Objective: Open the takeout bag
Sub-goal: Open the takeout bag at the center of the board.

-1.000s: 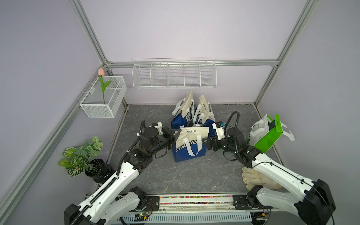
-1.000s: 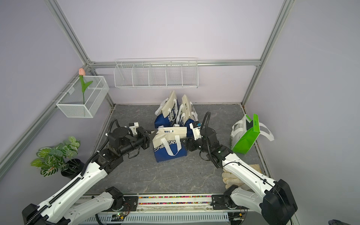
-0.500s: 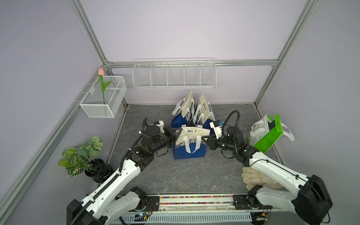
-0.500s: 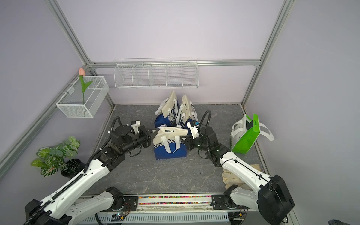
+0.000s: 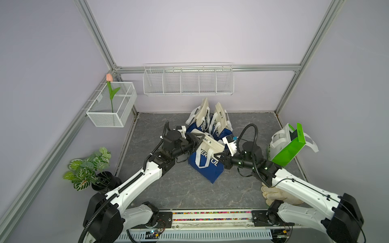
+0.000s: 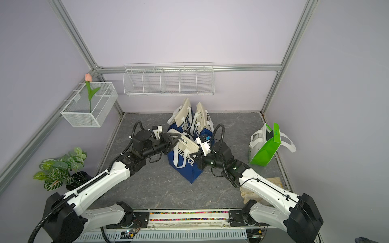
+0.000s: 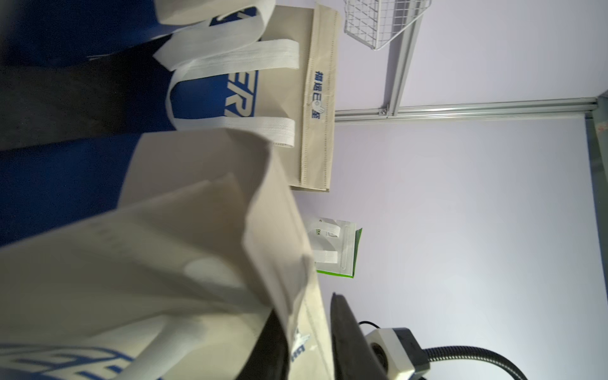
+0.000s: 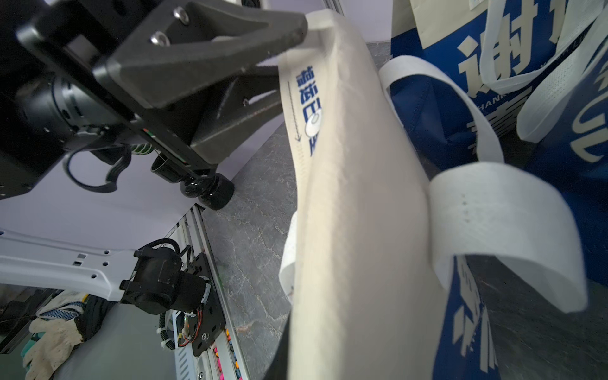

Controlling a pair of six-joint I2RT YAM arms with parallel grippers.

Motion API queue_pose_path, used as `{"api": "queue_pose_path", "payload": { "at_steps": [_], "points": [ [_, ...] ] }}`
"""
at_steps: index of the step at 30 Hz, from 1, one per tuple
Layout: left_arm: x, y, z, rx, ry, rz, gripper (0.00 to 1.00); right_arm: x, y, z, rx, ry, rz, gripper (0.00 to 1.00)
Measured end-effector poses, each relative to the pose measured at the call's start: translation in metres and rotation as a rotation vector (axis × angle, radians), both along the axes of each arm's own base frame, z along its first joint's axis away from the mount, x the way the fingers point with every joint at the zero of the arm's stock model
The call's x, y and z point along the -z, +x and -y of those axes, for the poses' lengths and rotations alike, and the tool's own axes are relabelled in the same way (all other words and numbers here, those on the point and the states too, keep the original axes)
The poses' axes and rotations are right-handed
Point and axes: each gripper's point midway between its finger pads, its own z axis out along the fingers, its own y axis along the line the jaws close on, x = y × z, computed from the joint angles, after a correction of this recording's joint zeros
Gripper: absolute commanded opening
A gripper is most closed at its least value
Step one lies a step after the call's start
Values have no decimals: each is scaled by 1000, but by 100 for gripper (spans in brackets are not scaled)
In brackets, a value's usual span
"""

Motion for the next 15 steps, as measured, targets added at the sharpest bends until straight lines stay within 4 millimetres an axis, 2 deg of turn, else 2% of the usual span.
{"api": "queue_pose_path", "payload": {
  "at_steps": [5,12,15],
  "points": [
    [-5,1,16,33,-16,47,22,1,1,2,13,-7,-5,7],
    [-6,-9,36,81,10,85,22,5,-1,6,26,-22,-23,7],
    [-3,-9,38,86,18,87,28,4,1,8,39,-25,-20,7]
  ]
}}
